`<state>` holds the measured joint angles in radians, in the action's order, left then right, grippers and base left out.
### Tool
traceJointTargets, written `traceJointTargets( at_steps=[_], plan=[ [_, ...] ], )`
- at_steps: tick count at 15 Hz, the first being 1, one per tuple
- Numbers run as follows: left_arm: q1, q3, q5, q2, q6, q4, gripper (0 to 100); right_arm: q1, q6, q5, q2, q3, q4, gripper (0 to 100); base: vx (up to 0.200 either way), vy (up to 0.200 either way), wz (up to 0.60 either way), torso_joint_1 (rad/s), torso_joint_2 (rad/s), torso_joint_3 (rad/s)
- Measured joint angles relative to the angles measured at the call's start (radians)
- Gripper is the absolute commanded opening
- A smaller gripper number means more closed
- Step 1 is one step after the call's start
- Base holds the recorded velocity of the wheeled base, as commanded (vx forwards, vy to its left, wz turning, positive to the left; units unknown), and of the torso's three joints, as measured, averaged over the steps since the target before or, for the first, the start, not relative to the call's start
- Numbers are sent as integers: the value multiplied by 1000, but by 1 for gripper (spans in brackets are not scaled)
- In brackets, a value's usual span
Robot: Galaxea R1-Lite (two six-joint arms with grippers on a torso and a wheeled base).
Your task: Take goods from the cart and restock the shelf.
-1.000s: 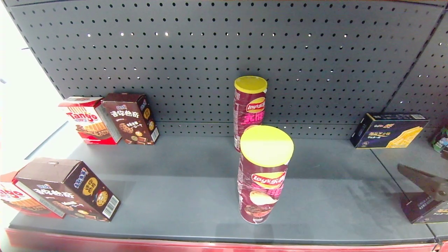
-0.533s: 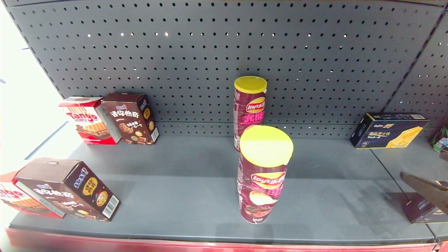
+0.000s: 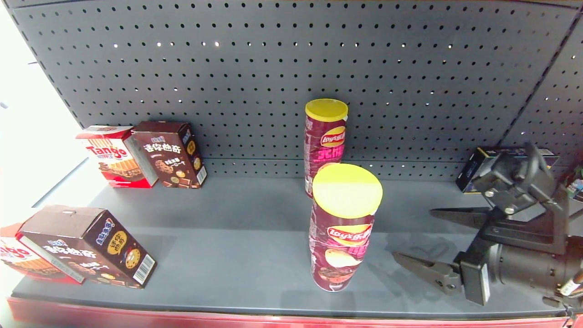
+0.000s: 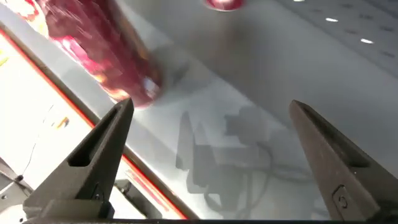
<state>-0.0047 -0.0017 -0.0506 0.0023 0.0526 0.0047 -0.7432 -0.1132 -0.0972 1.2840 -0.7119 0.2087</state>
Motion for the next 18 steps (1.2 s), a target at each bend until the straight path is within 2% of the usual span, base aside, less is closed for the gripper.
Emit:
traceJointTargets(
  at_steps=[4, 15, 17, 18],
  plan=[
    [0, 0, 0, 0, 0, 1, 100, -31, 0, -2, 89, -48, 0, 100, 0, 0, 0, 0, 0, 0],
    [0, 0, 0, 0, -1, 0, 100, -45, -1, -10, 142, -55, 17, 100, 0, 0, 0, 0, 0, 0],
    [0, 0, 0, 0, -1, 0, 100, 1, 3, -27, 102, -43, 16, 100, 0, 0, 0, 0, 0, 0],
    [0, 0, 0, 0, -1, 0, 100, 64, 10, -42, 60, -39, 16, 100, 0, 0, 0, 0, 0, 0]
  ],
)
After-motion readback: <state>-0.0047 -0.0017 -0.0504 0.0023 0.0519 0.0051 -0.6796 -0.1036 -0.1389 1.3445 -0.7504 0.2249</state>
